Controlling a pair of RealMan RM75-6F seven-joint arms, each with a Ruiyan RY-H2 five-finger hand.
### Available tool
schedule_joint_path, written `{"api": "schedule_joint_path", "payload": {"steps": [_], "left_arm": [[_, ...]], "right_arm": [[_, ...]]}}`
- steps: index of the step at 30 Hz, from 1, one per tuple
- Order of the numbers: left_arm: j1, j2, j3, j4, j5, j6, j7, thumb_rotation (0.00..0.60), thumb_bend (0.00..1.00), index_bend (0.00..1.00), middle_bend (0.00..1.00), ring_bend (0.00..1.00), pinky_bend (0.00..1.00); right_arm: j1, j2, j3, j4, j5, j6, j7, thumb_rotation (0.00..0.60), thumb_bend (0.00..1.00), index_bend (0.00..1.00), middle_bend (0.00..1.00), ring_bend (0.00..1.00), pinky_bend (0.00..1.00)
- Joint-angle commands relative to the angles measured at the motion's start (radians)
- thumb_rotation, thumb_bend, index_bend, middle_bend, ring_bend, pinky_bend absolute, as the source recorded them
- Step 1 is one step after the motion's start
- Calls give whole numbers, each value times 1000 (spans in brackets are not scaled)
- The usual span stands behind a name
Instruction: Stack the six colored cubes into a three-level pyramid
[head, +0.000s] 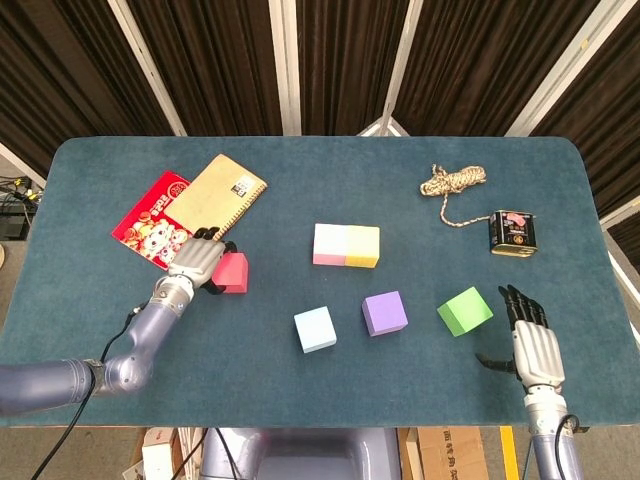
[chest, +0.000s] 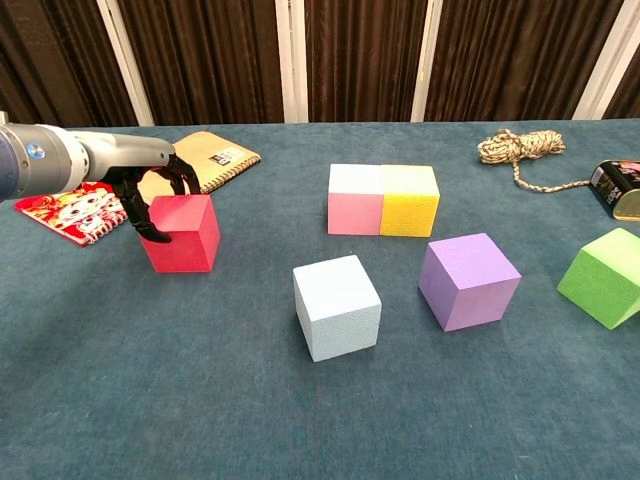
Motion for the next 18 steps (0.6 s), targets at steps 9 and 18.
{"api": "schedule_joint_path", "payload": {"steps": [9, 18], "left_arm": [[-44, 33, -58, 78, 67, -129, -77, 600, 358, 307, 322, 0, 0], [-92, 1, -82, 201, 96, -244, -146, 600, 358, 298, 312, 0, 0]], "right_arm": [[-18, 8, -32, 33, -166, 109, -14, 600, 120, 0, 9, 26, 0], [-21, 35, -87, 108, -378, 186, 6, 600, 120, 0, 9, 26, 0]]}}
